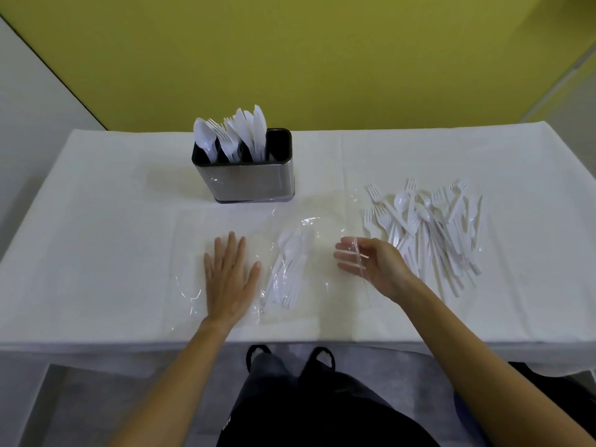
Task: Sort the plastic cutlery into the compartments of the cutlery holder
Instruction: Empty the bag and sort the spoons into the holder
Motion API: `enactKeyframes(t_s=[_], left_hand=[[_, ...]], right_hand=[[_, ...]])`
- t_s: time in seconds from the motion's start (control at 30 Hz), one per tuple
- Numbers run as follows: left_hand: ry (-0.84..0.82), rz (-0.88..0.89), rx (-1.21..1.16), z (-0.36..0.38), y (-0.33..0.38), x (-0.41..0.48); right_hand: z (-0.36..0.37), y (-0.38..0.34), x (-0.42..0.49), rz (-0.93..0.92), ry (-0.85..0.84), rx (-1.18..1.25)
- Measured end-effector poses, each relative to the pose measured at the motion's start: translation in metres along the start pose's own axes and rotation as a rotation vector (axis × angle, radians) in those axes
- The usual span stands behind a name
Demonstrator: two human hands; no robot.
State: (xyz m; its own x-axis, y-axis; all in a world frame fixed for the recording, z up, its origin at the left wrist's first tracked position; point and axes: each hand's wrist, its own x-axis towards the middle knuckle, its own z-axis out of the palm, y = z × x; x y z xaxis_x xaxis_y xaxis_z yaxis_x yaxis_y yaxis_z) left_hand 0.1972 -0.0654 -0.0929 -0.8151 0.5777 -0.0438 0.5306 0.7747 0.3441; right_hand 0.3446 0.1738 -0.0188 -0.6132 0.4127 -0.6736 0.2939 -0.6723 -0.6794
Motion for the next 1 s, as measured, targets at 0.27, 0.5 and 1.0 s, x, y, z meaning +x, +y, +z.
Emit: enactKeyframes(t_s=[0.27,0.5,1.0], left_hand=[[-0.073,0.003,0.130,0.012,-0.002,-0.003],[-0.051,0.021,0.164,0.015,-0.002,-0.004],[-0.063,0.039,0.188,0.014,-0.002,-0.003]], right_hand=[[0.017,-0.004,0.028,0.203,-0.218,-0.194],[0.066,0.001,0.054,-0.091,-0.093,-0.930],[0.087,0.018,0.068,-0.107,-0.064,-0.687]])
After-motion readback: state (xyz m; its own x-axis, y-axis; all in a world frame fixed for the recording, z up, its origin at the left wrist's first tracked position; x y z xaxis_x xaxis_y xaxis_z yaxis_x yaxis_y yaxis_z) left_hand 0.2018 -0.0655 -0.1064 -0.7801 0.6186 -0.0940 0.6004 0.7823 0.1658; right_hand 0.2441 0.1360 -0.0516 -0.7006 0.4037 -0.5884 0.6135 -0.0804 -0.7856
